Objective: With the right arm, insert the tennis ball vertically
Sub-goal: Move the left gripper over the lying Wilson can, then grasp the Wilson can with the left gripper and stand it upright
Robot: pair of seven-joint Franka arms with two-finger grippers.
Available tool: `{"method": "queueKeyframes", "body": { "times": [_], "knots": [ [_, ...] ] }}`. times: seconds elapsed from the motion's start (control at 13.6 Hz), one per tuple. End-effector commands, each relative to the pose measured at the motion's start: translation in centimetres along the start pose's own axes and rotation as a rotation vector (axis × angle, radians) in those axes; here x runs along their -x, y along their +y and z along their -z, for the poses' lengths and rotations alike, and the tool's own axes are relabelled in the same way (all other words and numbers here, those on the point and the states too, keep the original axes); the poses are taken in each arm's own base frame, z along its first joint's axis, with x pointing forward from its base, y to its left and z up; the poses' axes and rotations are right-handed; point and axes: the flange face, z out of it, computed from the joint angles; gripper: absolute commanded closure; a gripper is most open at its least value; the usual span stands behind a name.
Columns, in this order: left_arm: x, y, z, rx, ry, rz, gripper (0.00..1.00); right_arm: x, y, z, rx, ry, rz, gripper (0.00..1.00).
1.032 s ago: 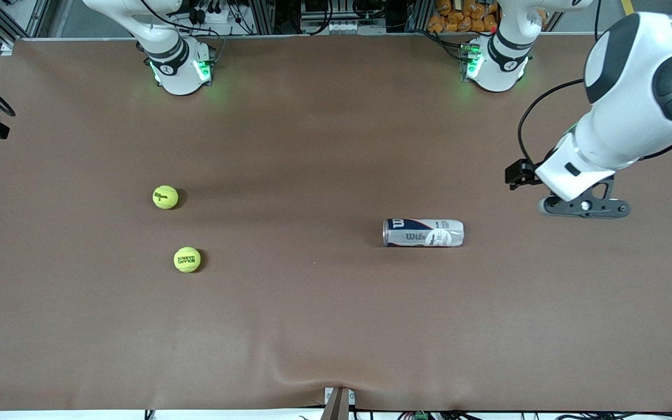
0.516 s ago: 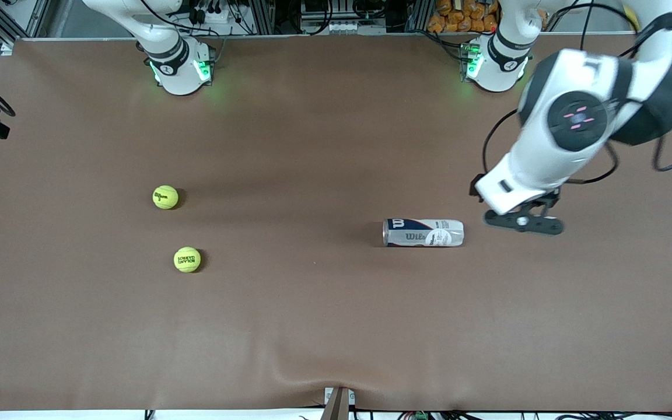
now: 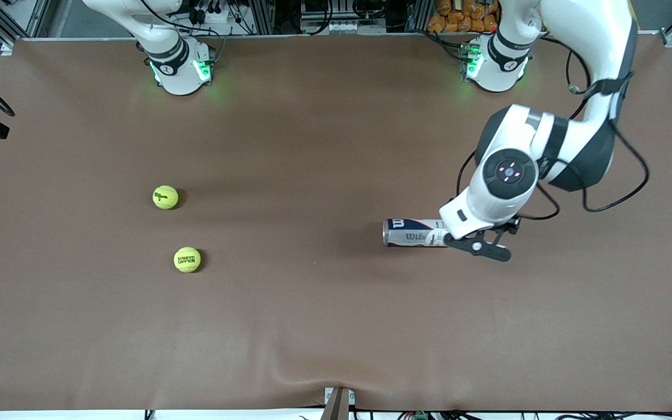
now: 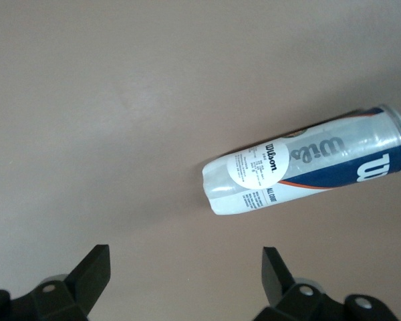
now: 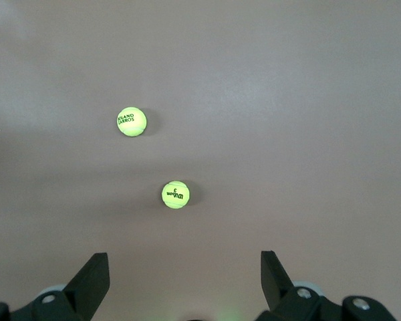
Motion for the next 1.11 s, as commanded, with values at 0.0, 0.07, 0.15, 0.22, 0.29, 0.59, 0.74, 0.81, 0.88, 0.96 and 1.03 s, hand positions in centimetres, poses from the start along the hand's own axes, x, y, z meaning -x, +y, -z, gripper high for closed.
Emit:
{"method": "queueKeyframes", "body": {
  "times": [0.0, 0.07, 0.15, 0.22, 0.29, 0.59, 0.74, 0.81, 0.88, 0.96, 1.03],
  "knots": [
    [-0.3, 0.5, -1.2, -0.022, -0.008, -0.119, 0.00, 0.4, 0.4, 0.3, -0.016, 0.000, -0.013, 0.00],
    [-0.5, 0.8, -1.7, -0.022, -0.016, -0.163, 0.00, 0.4, 0.5, 0.3, -0.016, 0.000, -0.015, 0.00],
    [-0.6, 2.1, -2.2, -0.025, -0.024, -0.237, 0.00, 0.4, 0.4, 0.3, -0.016, 0.000, -0.013, 0.00],
    [-0.8, 3.1, -2.4, -0.044, -0.027, -0.329, 0.00, 0.4, 0.5, 0.3, -0.016, 0.000, -0.015, 0.00],
    [-0.9, 4.6, -2.4, -0.076, -0.029, -0.412, 0.00, 0.4, 0.4, 0.3, -0.016, 0.000, -0.013, 0.00],
    [-1.2, 12.4, -4.5, -0.294, -0.055, -0.649, 0.00, 0.4, 0.6, 0.3, -0.016, 0.002, -0.018, 0.00],
    [-1.3, 13.8, -6.3, -0.328, -0.088, -0.736, 0.00, 0.4, 0.6, 0.3, -0.018, 0.002, -0.018, 0.00],
    [-1.3, 14.3, -7.1, -0.339, -0.106, -0.783, 0.00, 0.4, 0.5, 0.4, -0.018, 0.003, -0.016, 0.00],
    [-1.3, 15.1, -7.8, -0.359, -0.121, -0.830, 0.00, 0.4, 0.5, 0.4, -0.018, 0.005, -0.018, 0.00],
    [-1.1, 16.3, -8.1, -0.385, -0.124, -0.854, 0.00, 0.3, 0.5, 0.3, -0.018, 0.003, -0.018, 0.00],
    [-0.6, 18.6, -8.6, -0.396, -0.132, -0.890, 0.00, 0.4, 0.5, 0.4, -0.018, 0.003, -0.016, 0.00]
  ]
}}
